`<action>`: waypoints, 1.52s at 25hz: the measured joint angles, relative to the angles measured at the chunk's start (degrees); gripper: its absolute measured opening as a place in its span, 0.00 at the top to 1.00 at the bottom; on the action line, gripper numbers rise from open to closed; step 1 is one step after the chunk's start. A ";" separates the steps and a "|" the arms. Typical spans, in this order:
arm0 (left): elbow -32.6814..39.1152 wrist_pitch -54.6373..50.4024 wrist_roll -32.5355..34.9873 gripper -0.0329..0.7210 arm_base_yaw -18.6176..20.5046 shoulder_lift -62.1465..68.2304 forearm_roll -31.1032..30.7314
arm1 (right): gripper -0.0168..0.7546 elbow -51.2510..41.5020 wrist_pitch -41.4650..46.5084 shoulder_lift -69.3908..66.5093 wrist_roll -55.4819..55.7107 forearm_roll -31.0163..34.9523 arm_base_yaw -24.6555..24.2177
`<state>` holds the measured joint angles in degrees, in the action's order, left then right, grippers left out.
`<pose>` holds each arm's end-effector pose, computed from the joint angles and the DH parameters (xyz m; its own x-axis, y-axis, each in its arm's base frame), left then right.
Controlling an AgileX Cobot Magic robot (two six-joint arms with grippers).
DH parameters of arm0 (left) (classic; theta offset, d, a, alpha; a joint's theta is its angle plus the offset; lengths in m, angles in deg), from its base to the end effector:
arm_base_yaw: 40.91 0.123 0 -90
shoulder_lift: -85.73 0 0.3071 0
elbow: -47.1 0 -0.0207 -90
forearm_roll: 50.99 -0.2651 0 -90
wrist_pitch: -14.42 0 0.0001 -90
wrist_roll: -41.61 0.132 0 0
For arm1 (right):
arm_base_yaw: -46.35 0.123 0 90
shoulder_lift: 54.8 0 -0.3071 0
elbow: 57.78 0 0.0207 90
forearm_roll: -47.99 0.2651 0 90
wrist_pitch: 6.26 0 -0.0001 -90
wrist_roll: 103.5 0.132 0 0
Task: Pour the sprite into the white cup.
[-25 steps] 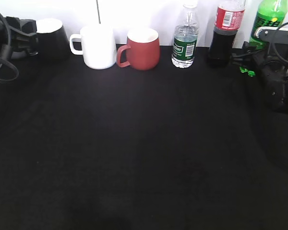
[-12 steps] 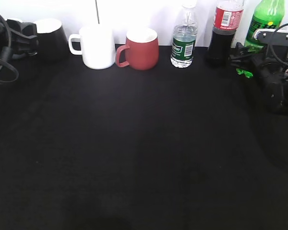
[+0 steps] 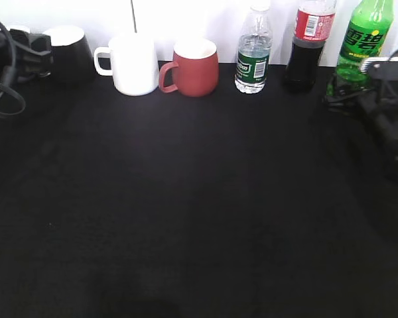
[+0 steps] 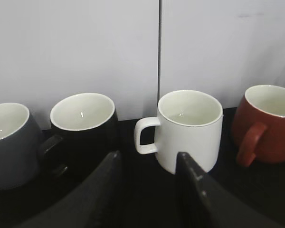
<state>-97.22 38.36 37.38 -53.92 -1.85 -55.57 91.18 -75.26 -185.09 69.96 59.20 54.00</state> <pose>0.3520 -0.0857 0.2500 -0.2397 0.0546 -0.9693 0.2554 0.9668 -0.0087 0.4321 0.0339 0.1065 -0.0488 -0.0494 -0.9976 0.0467 0.9976 -0.0517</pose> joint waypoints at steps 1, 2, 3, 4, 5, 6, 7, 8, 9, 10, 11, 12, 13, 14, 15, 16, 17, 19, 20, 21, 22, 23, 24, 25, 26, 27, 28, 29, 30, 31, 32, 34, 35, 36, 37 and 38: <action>0.00 -1.30 0.00 0.50 0.00 -0.41 0.00 | 0.16 -1.84 0.29 2.30 0.05 -0.13 0.00; 0.06 -2.96 0.00 0.40 0.00 -1.37 0.00 | 0.16 -3.07 3.27 5.56 0.10 -0.54 0.00; 0.06 -5.33 0.00 0.33 0.00 -2.75 0.00 | 0.16 -3.52 10.66 10.32 0.15 -1.00 0.00; 0.06 -8.75 0.00 0.30 0.00 -4.69 0.00 | 0.16 -3.59 20.19 15.52 0.15 -1.26 0.00; 0.06 -14.30 0.00 0.29 0.00 -6.72 0.12 | 0.17 -3.64 30.58 20.97 0.15 -1.37 0.00; 0.06 -20.73 0.00 0.28 0.00 -8.86 0.45 | 0.17 -3.64 42.13 26.87 0.15 -1.42 0.00; 0.06 -28.34 0.00 0.28 0.00 -11.00 1.07 | 0.18 -3.49 53.03 31.88 0.15 -1.52 0.00; 0.06 -35.40 -0.05 0.28 0.00 -13.05 1.07 | 0.18 -2.27 65.78 36.49 0.20 -1.59 0.00; -0.06 -43.34 -0.06 0.28 0.00 -15.69 1.48 | 0.19 -0.57 77.45 40.12 0.20 -1.99 0.00; -0.38 -50.68 -0.11 0.28 0.00 -18.54 2.14 | 0.19 0.98 89.29 43.79 0.20 -1.99 0.00; -0.83 -57.50 -0.11 0.28 0.00 -22.29 2.94 | 0.19 1.81 98.15 47.03 0.20 -2.11 0.00; -1.02 -63.94 -0.11 0.28 0.00 -26.10 3.83 | 0.19 1.99 105.24 50.43 0.33 -2.45 0.00; -1.06 -68.86 -0.11 0.28 0.00 -31.88 4.02 | 0.19 1.99 111.75 54.43 1.07 -2.45 0.00; -0.92 -73.07 -0.12 0.28 0.00 -37.08 4.57 | 0.19 1.70 116.12 58.74 1.77 -2.51 0.00; -0.22 -75.86 -0.12 0.28 0.00 -44.98 4.57 | 0.19 0.40 118.49 64.42 2.49 -2.64 0.00; 0.77 -77.84 -0.12 0.28 0.00 -50.78 4.88 | 0.19 -1.43 119.09 70.29 2.77 -2.65 0.00; 2.21 -78.98 -0.12 0.28 0.00 -57.11 4.94 | 0.19 -3.68 119.14 76.34 2.83 -2.75 0.00; 5.42 -80.20 -0.17 0.28 0.00 -67.69 4.94 | 0.20 -9.12 119.88 89.69 2.83 -3.67 0.00; 7.01 -80.65 -0.17 0.28 0.00 -72.03 4.94 | 0.20 -11.60 121.44 95.98 3.65 -4.06 0.00; 8.46 -81.44 -0.17 0.28 0.00 -74.90 4.57 | 0.20 -13.56 123.29 101.25 4.55 -4.63 0.00; 9.89 -82.63 -0.17 0.28 0.00 -76.53 4.57 | 0.20 -15.18 125.98 106.10 5.03 -5.72 0.00; 10.84 -83.74 -0.17 0.28 0.00 -76.94 4.17 | 0.20 -16.47 128.09 109.52 5.21 -7.62 0.00; 11.13 -84.02 -0.17 0.28 0.00 -76.94 4.05 | 0.20 -17.65 129.00 111.92 5.76 -9.11 0.00; 11.25 -84.02 -0.17 0.28 0.00 -76.94 4.00 | 0.21 -18.08 128.94 113.38 6.08 -9.84 0.00; 11.24 -84.07 -0.17 0.28 0.00 -76.94 3.98 | 0.21 -18.13 128.88 113.73 6.54 -10.07 0.00; 11.30 -84.07 -0.17 0.28 0.00 -76.94 3.93 | 0.21 -18.13 128.88 113.73 6.54 -10.13 0.00; 11.30 -84.07 -0.17 0.28 0.00 -76.94 3.93 | 0.21 -18.13 128.88 113.73 6.54 -10.13 0.00; 11.30 -84.07 -0.17 0.28 0.00 -76.94 4.27 | 0.21 -18.13 128.88 113.73 6.54 -10.13 0.00; 11.30 -84.07 -0.17 0.28 0.00 -76.94 4.23 | 0.21 -18.13 128.88 113.73 6.54 -10.13 0.00; 11.30 -84.07 -0.17 0.28 0.00 -76.94 4.23 | 0.21 -18.15 128.88 113.73 6.54 -10.13 0.00; 11.30 -84.07 -0.17 0.28 0.00 -76.94 4.23 | 0.21 -18.15 128.88 113.73 6.54 -10.13 0.00; 11.30 -84.08 -0.17 0.29 0.00 -76.94 4.23 | 0.21 -18.15 128.88 113.73 6.54 -10.13 0.00; 11.30 -84.08 -0.17 0.29 0.00 -76.94 4.23 | 0.21 -18.15 128.88 113.73 6.54 -10.13 0.00; 11.30 -84.08 -0.17 0.31 0.00 -76.94 4.23 | 0.21 -18.15 128.88 113.73 6.54 -10.13 0.00; 11.30 -84.13 -0.17 0.32 0.00 -77.48 4.21 | 0.21 -18.15 128.88 113.73 6.54 -10.13 0.00; 11.30 -84.13 -0.17 0.33 0.07 -78.50 4.21 | 0.21 -18.15 128.88 113.89 6.54 -10.13 -0.30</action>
<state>-85.92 -45.77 37.20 -53.85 -80.35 -51.36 73.03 53.62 -71.21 76.50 49.06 53.70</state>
